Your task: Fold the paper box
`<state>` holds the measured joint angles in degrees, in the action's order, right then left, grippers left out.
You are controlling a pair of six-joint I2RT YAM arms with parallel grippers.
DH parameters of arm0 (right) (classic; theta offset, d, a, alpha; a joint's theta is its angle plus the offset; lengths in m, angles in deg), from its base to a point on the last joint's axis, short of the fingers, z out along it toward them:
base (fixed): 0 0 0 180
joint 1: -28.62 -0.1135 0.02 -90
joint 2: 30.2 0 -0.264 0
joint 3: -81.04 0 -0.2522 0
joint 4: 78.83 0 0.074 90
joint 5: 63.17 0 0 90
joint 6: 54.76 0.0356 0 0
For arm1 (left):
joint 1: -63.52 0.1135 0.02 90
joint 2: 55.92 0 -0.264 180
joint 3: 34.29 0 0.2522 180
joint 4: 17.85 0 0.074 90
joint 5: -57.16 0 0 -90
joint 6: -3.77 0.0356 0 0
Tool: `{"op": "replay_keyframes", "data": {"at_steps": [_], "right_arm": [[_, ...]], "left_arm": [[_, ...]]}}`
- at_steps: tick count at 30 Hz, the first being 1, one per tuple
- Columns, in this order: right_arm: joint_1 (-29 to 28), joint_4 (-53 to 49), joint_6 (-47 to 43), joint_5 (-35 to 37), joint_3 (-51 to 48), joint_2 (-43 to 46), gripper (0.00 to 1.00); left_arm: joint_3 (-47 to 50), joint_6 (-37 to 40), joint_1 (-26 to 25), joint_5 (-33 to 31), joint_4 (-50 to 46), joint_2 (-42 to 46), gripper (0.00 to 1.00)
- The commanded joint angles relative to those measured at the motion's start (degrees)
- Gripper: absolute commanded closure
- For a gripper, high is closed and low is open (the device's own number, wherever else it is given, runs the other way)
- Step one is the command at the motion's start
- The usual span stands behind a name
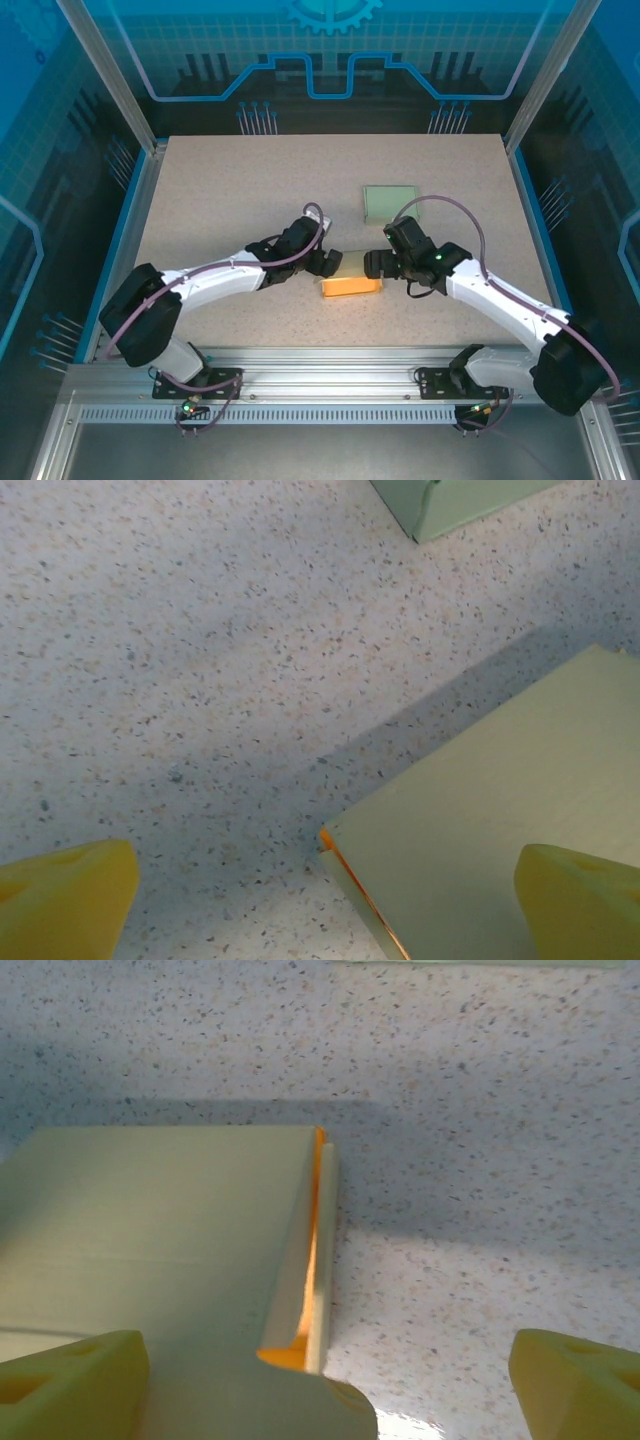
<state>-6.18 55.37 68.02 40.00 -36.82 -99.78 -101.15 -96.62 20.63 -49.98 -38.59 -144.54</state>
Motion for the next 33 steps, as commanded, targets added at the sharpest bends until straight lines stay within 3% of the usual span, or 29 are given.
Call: {"op": "replay_keyframes", "data": {"at_steps": [1,20,24,33], "right_arm": [[1.1,3.9,-1.1,-3.5,-1.5,-1.6,0.1],[2.5,13.8,0.1,-5.4,-8.6,-11.4,0.32],[2.5,13.5,0.2,-6.4,-8.6,-10.3,0.3],[2.8,8.9,0.7,-6.3,-6.9,-2.1,0.12]], "left_arm": [[0.1,-1.1,0.4,2.4,2.0,-1.6,0.04],[8.9,-8.6,0.5,3.1,8.3,-7.5,0.24],[7.9,-7.6,0.6,3.2,7.3,-6.0,0.24],[5.7,-6.1,2.8,4.4,5.2,1.7,0.24]]}}
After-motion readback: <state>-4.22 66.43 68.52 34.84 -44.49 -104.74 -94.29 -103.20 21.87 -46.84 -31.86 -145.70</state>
